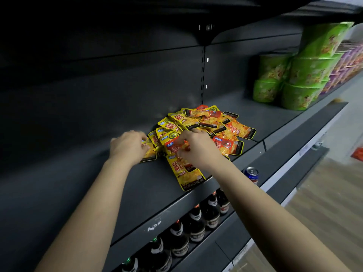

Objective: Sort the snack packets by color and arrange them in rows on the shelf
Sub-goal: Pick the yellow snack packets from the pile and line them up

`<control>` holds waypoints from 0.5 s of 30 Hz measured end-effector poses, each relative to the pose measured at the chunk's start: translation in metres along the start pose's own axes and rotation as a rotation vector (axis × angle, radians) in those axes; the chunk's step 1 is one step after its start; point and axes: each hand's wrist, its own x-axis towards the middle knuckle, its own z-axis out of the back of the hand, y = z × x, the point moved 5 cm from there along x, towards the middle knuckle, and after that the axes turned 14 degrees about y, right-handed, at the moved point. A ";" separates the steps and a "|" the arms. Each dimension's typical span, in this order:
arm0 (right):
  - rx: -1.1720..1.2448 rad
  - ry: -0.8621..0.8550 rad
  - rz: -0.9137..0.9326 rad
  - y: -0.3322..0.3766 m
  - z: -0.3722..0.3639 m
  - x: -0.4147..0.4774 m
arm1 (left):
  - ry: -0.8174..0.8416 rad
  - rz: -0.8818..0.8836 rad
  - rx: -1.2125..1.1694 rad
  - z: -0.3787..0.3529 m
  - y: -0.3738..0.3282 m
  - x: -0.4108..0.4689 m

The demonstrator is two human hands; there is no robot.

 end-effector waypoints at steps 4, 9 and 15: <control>0.027 -0.017 0.026 -0.016 0.007 0.008 | 0.068 0.118 -0.048 -0.017 -0.001 0.024; 0.039 0.013 0.031 -0.032 0.011 0.018 | 0.141 0.253 -0.109 -0.032 0.001 0.032; 0.052 0.019 0.087 -0.036 0.012 0.028 | 0.119 0.401 -0.182 -0.024 0.004 0.033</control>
